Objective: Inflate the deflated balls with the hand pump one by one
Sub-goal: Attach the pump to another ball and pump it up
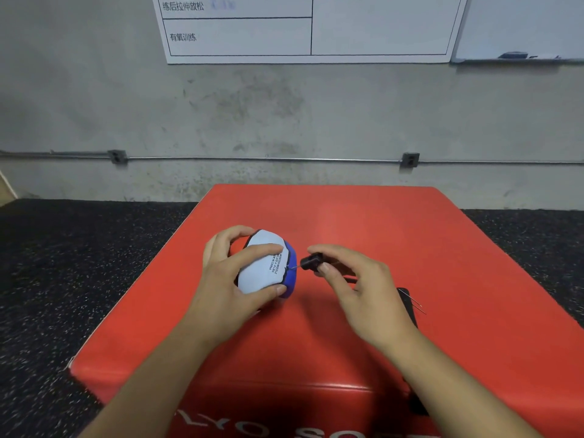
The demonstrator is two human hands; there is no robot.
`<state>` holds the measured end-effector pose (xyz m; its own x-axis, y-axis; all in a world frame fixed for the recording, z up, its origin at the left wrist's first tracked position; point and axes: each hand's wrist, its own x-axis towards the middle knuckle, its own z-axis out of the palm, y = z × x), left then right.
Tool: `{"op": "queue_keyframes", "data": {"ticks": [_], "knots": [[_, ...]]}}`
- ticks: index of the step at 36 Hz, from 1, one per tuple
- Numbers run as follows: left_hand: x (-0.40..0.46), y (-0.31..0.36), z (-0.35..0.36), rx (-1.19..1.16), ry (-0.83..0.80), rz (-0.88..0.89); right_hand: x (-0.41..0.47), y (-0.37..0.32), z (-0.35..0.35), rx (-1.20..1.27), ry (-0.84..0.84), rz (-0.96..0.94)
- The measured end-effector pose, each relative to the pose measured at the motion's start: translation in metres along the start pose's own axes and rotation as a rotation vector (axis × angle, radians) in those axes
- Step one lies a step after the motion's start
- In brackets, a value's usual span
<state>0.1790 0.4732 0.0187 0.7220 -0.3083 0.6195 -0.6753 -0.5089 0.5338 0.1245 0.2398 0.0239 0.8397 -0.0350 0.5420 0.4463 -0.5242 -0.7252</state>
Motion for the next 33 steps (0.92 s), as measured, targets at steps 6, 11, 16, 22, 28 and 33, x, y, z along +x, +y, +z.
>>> {"op": "queue_keyframes", "data": {"ticks": [6,11,16,22,28,33], "knots": [[0.0,0.0,0.0,0.013,0.006,0.001,0.0,0.0,0.002,0.013,-0.005,0.006],[0.0,0.0,0.0,0.01,-0.001,-0.001,0.0,0.0,0.003,0.015,0.002,-0.001],[0.001,0.001,0.0,0.009,-0.004,-0.002,0.001,-0.002,0.005,-0.015,-0.006,-0.009],[0.002,0.002,0.003,0.008,-0.006,-0.007,0.002,-0.005,0.005,-0.06,0.003,-0.025],[0.002,0.001,0.003,0.004,0.006,-0.021,0.007,-0.01,0.009,-0.092,-0.004,-0.055],[0.001,-0.001,0.001,-0.017,0.032,-0.036,0.012,-0.014,0.013,-0.108,-0.036,-0.058]]}}
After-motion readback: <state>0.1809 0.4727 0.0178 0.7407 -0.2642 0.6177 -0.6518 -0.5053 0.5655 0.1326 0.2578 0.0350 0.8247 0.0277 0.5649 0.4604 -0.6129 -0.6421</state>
